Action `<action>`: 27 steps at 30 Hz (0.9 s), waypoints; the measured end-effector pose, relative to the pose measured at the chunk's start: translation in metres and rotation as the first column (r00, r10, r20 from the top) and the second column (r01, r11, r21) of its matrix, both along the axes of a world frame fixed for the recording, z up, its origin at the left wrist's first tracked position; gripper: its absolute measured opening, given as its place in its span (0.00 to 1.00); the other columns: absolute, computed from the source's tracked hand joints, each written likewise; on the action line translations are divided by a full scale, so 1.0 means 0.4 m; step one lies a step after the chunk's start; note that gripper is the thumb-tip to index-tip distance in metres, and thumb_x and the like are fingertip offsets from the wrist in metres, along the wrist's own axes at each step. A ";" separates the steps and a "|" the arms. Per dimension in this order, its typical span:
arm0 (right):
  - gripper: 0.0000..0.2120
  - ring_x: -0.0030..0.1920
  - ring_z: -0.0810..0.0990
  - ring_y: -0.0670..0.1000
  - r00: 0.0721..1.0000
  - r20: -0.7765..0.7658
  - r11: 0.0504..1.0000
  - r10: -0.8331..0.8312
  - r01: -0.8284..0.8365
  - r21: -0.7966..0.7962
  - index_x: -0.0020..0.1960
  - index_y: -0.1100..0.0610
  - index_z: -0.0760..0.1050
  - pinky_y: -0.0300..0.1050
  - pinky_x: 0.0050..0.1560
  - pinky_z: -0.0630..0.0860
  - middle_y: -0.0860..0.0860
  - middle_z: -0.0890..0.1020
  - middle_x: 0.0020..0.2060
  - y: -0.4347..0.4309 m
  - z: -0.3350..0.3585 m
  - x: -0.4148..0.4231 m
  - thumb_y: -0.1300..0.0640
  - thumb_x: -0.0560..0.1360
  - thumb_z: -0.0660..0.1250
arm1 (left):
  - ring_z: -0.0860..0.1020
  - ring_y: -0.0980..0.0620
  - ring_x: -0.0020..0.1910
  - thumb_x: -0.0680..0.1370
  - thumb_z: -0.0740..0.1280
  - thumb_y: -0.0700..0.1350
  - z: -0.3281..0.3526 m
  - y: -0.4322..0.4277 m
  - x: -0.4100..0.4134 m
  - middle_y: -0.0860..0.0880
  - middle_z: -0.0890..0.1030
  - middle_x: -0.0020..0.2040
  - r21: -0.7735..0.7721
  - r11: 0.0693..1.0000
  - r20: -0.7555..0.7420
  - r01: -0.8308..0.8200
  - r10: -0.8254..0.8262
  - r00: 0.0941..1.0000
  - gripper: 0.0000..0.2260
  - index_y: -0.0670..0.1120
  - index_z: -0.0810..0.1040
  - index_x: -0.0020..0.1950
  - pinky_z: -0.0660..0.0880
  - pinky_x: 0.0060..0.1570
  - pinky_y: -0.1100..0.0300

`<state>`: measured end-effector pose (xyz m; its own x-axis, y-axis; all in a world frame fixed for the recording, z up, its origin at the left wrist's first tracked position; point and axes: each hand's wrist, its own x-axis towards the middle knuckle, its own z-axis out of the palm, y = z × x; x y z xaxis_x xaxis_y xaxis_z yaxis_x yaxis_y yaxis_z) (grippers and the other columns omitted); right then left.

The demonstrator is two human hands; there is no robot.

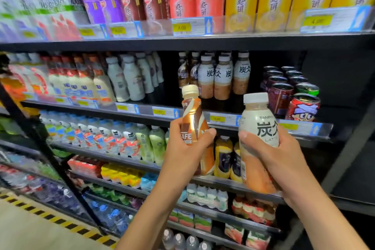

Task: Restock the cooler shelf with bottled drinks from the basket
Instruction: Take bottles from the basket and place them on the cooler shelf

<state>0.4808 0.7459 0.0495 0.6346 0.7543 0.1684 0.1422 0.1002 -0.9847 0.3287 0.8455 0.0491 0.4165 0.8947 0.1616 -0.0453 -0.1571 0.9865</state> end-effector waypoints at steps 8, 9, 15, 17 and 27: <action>0.15 0.42 0.85 0.51 0.999 0.032 0.999 -0.030 0.030 0.026 0.54 0.48 0.78 0.50 0.40 0.79 0.49 0.85 0.44 0.171 0.032 0.062 0.46 0.69 0.75 | 0.81 0.60 0.45 0.74 0.72 0.54 0.019 0.205 0.037 0.53 0.81 0.49 0.048 0.998 0.047 -0.027 0.025 0.999 0.17 0.54 0.72 0.59 0.76 0.45 0.61; 0.16 0.42 0.85 0.50 0.999 0.022 0.999 -0.036 0.035 0.029 0.54 0.48 0.78 0.49 0.40 0.79 0.50 0.85 0.44 0.194 0.039 0.069 0.46 0.69 0.75 | 0.81 0.60 0.45 0.74 0.72 0.54 0.025 0.231 0.043 0.54 0.80 0.48 0.065 0.997 0.040 -0.029 0.026 0.999 0.17 0.54 0.72 0.59 0.76 0.45 0.61; 0.15 0.41 0.85 0.49 0.998 -0.013 0.997 -0.059 0.059 0.048 0.54 0.50 0.79 0.49 0.40 0.80 0.51 0.86 0.44 0.314 0.077 0.112 0.47 0.69 0.75 | 0.79 0.62 0.50 0.76 0.70 0.55 0.057 0.383 0.082 0.57 0.79 0.53 0.154 0.987 -0.005 -0.047 0.048 0.999 0.18 0.55 0.71 0.63 0.72 0.47 0.65; 0.13 0.40 0.85 0.48 0.996 -0.031 0.996 -0.082 0.083 0.041 0.52 0.50 0.80 0.49 0.41 0.80 0.50 0.86 0.43 0.345 0.086 0.124 0.47 0.70 0.75 | 0.79 0.61 0.51 0.77 0.69 0.54 0.068 0.424 0.094 0.56 0.79 0.53 0.149 0.988 -0.022 -0.041 0.045 0.999 0.16 0.54 0.70 0.63 0.73 0.46 0.65; 0.14 0.34 0.82 0.50 0.960 -0.099 0.963 -0.260 0.266 0.050 0.51 0.59 0.83 0.42 0.36 0.78 0.50 0.85 0.36 0.491 0.094 0.249 0.57 0.68 0.78 | 0.74 0.49 0.37 0.80 0.62 0.45 0.062 0.747 0.214 0.42 0.81 0.44 -0.099 0.993 -0.228 -0.067 0.043 0.973 0.04 0.45 0.72 0.49 0.70 0.38 0.63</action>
<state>0.5805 0.9422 0.0870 0.8241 0.5483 0.1424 0.0824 0.1326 -0.9877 0.4145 1.1441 0.0740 0.3813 0.9241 -0.0268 0.1859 -0.0483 0.9814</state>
